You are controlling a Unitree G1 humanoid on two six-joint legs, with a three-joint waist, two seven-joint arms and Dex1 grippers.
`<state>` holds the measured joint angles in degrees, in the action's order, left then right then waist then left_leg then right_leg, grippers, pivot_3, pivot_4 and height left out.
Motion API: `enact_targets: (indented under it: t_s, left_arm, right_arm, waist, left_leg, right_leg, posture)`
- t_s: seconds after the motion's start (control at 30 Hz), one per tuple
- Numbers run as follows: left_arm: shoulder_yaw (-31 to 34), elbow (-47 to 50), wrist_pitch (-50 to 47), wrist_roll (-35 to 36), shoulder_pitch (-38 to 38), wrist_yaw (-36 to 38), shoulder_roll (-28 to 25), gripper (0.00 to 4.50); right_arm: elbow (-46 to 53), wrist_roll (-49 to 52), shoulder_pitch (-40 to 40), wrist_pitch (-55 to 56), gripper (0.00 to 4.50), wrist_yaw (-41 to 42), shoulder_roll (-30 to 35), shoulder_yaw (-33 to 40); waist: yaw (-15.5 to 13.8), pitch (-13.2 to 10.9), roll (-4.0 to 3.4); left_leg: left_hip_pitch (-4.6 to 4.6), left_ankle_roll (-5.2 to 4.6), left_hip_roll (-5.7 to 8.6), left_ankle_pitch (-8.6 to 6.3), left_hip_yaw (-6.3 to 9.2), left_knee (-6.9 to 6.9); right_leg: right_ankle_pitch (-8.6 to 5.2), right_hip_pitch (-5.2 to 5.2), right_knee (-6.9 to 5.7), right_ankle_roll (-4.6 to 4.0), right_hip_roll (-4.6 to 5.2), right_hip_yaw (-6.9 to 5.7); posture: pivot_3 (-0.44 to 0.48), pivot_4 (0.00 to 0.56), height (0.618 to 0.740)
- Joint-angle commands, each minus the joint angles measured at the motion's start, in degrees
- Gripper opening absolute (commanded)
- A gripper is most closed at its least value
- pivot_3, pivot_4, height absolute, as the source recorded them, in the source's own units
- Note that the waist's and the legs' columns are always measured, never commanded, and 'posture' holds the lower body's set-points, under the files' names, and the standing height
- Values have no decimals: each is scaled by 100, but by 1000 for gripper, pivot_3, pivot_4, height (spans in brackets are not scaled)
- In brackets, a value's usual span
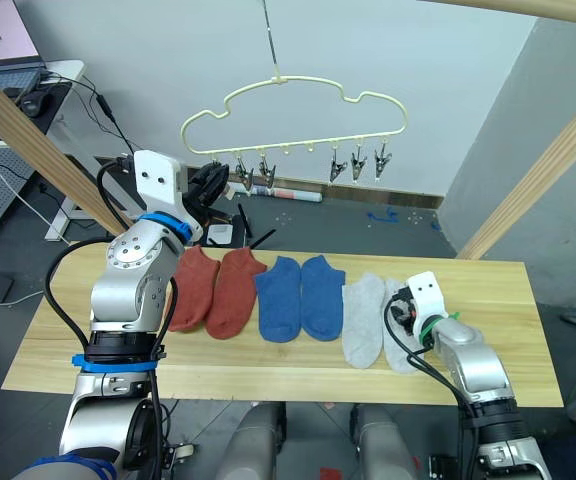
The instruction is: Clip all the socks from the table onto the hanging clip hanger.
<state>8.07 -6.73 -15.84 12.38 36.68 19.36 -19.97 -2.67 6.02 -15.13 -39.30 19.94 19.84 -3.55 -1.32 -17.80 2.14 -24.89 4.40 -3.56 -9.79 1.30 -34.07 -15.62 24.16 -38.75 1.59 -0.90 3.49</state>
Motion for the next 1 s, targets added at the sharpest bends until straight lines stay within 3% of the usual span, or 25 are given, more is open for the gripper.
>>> enact_targets:
  t_s: [0.03, 0.07, 0.2, 0.47, 0.6, 0.77, 0.87, 1.0]
  left_arm:
    - [10, 148, 36, -32, 16, -19, -35, 129]
    - [10, 158, 32, -32, 12, -23, -34, 129]
    - [17, 168, 28, -34, 12, -40, -33, 129]
    - [130, 188, -167, 132, 11, -62, 2, 129]
    - [756, 262, -1708, 1472, 94, 23, 169, 129]
    - [1701, 330, -3739, 3338, 163, 78, -24, 129]
    - [2282, 318, -4770, 4451, 188, -79, -186, 129]
    - [2647, 272, -5326, 5241, 238, -478, -215, 129]
  right_arm:
    - [-207, -81, 105, -80, 1727, 55, 26, -93]
    - [-217, -78, 110, -82, 1562, 76, 26, -89]
    - [-233, -64, 126, -77, 154, 96, 22, -42]
    - [238, 7, 301, 184, 66, 244, 195, 180]
    - [1508, 318, 478, 124, 66, 798, 627, 223]
    - [3148, 1156, 385, -839, 66, 1184, 752, 153]
    - [3833, 1927, -28, -1670, 66, 1099, 286, 61]
    - [3763, 2406, -736, -2307, 66, 688, -640, -101]
  waist:
    - [0, 0, 0]
    - [0, 0, 1]
    - [-1, 1, 1]
    - [-10, 0, 0]
    - [-7, -4, -3]
    - [109, -9, -6]
    - [166, -13, -5]
    - [134, -20, 4]
  left_leg:
    - [0, 0, 0, 0, 0, 0]
    - [0, 0, 0, 0, 0, 0]
    - [1, 0, 0, 0, 1, -1]
    - [0, 0, 0, 0, 1, -3]
    - [-2, 0, 3, 0, -1, -3]
    - [9, 0, -11, 0, 8, -7]
    - [10, 1, -18, 0, 14, -6]
    - [8, 6, -11, 3, 17, -6]
  right_leg:
    - [0, 0, 0, 0, 0, 0]
    - [0, -1, 0, 0, 0, 0]
    - [0, -1, -1, 0, 0, -1]
    - [0, -3, -1, 0, 0, -1]
    - [0, -1, 0, 1, 2, 1]
    - [-1, -2, -16, 3, -9, -4]
    - [-1, 1, -20, 3, -15, -8]
    - [-1, 0, -20, 3, -8, -12]
  posture:
    - [151, 327, 740]
    - [155, 327, 740]
    - [156, 328, 740]
    - [162, 328, 740]
    - [163, 329, 740]
    - [168, 333, 740]
    - [168, 331, 740]
    - [168, 327, 740]
